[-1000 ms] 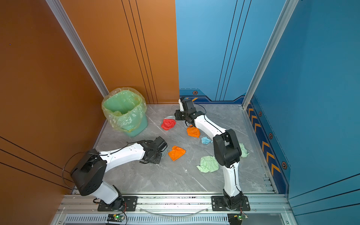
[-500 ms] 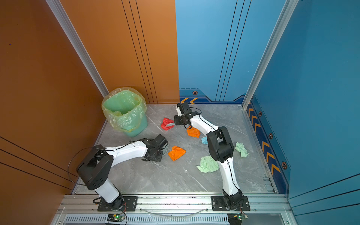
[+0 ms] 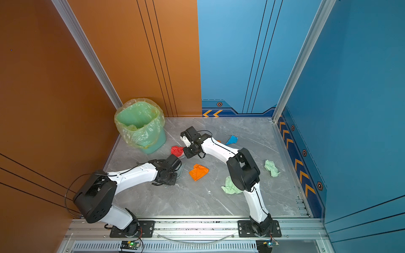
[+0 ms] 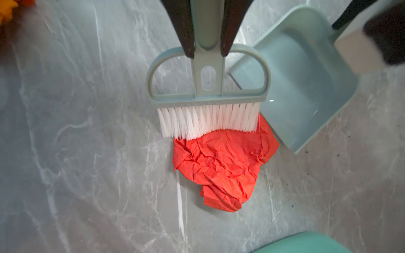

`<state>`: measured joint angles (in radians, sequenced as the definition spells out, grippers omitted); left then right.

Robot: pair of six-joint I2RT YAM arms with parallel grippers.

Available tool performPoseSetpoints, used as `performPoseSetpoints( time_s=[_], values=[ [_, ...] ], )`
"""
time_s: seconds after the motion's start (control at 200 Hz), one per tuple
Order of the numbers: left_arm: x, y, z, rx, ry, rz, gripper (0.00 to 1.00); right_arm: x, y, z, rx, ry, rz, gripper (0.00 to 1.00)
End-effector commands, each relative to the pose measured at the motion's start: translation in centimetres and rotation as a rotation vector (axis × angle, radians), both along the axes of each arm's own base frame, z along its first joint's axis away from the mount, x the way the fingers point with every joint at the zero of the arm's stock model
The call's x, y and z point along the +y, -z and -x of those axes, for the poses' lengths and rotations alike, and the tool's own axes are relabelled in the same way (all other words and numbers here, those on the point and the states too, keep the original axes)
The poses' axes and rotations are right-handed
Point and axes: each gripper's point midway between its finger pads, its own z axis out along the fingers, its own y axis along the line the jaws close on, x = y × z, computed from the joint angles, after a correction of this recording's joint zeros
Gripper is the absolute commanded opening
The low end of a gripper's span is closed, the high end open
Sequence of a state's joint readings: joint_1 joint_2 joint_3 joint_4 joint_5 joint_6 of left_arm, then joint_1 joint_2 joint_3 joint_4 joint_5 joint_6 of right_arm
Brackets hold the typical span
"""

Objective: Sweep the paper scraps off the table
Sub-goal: 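Sweep the red scrap toward the dustpan with the right gripper's brush, then push the red scrap fully into the dustpan with the brush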

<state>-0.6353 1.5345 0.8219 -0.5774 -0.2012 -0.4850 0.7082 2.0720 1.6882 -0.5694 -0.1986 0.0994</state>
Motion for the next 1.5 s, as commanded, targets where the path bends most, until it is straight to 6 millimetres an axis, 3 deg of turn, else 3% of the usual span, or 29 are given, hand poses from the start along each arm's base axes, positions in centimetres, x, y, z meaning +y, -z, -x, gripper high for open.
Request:
performPoseSetpoints(
  time_s=[0.0, 0.2, 0.38, 0.521, 0.646, 0.731, 0.746, 0.771, 1.031, 1.256, 1.277, 1.467, 1.492],
  values=[
    [1.0, 0.5, 0.6, 0.026, 0.008, -0.006, 0.00, -1.7, -0.9, 2.3, 0.067, -0.030, 0.007, 0.00],
    [1.3, 0.7, 0.0, 0.028, 0.004, 0.011, 0.00, -0.9, -3.1, 2.2, 0.061, -0.036, -0.128, 0.00],
    [0.5, 0.7, -0.5, 0.032, 0.017, 0.030, 0.00, -0.7, -6.8, -1.2, -0.017, 0.030, -0.278, 0.00],
    [0.0, 0.8, -0.6, 0.036, 0.030, 0.031, 0.00, -1.4, -8.4, -4.9, -0.072, 0.138, -0.370, 0.00],
    [-0.4, 0.8, -0.9, 0.025, 0.031, 0.037, 0.00, -3.0, -7.2, -8.9, -0.121, 0.285, -0.378, 0.00],
    [-0.6, 0.9, -0.9, 0.027, 0.032, 0.039, 0.00, -2.9, -6.1, -10.0, -0.083, 0.306, -0.365, 0.00],
    [-0.6, 0.8, -0.9, 0.027, 0.032, 0.040, 0.00, -2.8, -4.7, -10.1, -0.060, 0.308, -0.345, 0.00],
    [-0.7, 0.9, -0.8, 0.027, 0.032, 0.040, 0.00, -2.8, -4.1, -10.2, -0.050, 0.308, -0.332, 0.00],
    [-0.7, 0.9, -0.8, 0.023, 0.020, 0.038, 0.00, -2.1, -0.8, -7.4, -0.043, 0.219, -0.167, 0.00],
    [-0.9, 0.9, -1.1, 0.015, 0.013, 0.043, 0.00, -1.6, 1.6, -2.1, -0.014, 0.062, -0.024, 0.00],
    [-0.9, 0.9, -1.1, 0.014, 0.014, 0.043, 0.00, -1.5, 0.3, -1.6, -0.029, 0.047, -0.035, 0.00],
    [-1.4, 1.1, -1.5, 0.015, 0.028, 0.052, 0.00, -1.4, 0.3, 2.4, 0.034, -0.029, -0.046, 0.00],
    [-1.4, 1.1, -1.5, 0.017, 0.032, 0.052, 0.00, -0.5, 0.1, 3.7, 0.034, -0.060, -0.053, 0.00]
  ],
)
